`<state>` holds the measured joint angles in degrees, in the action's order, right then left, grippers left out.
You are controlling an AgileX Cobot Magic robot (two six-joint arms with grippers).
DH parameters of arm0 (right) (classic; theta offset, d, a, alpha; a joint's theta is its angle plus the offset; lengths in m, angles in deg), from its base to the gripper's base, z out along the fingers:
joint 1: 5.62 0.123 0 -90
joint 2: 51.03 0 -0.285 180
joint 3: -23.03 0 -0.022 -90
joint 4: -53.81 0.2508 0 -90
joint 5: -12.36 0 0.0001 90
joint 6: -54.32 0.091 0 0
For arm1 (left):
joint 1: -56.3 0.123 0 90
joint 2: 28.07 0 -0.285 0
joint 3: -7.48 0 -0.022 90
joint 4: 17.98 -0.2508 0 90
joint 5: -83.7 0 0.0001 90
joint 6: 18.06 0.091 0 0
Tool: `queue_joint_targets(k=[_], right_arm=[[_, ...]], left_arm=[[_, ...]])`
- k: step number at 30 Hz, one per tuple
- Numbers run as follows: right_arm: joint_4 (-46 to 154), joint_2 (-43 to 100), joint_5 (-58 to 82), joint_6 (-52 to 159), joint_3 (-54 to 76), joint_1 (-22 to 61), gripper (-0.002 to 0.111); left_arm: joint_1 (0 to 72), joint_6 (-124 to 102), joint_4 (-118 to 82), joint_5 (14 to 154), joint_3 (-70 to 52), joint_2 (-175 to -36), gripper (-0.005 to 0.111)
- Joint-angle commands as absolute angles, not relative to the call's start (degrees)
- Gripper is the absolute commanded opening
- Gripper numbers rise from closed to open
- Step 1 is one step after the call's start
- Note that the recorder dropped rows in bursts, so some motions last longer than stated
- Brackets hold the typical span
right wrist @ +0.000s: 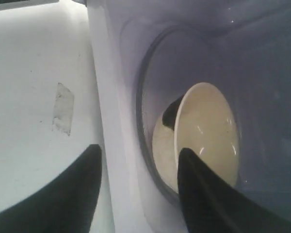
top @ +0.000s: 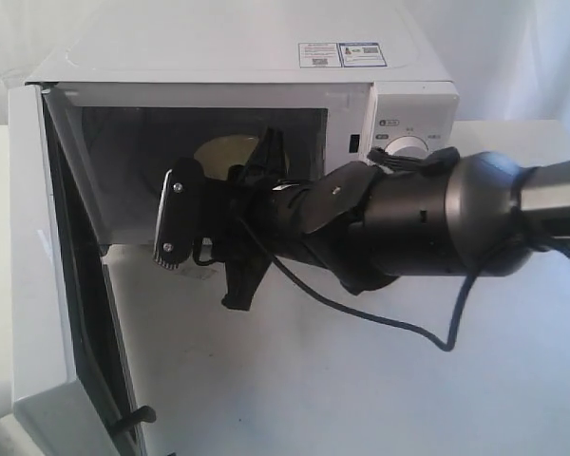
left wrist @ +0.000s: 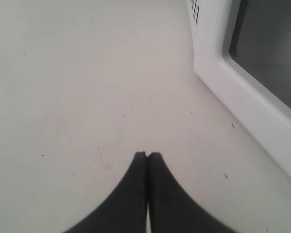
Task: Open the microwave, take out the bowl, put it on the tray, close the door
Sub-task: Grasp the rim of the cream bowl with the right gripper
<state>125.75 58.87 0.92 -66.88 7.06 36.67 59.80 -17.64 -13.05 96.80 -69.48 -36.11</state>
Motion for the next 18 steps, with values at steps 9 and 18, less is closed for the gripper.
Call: queue_joint_targets(k=[9,18], right_arm=[[121.9,66.2,2.0,-67.7,13.8,31.9,0.053],[120.7,69.0,2.1,-67.7,16.6,30.8,0.053]], left_arm=[[59.6,-17.6,-12.9,97.0,-69.7,-35.9,0.0],[59.6,-17.6,-12.9,97.0,-69.7,-35.9,0.0]])
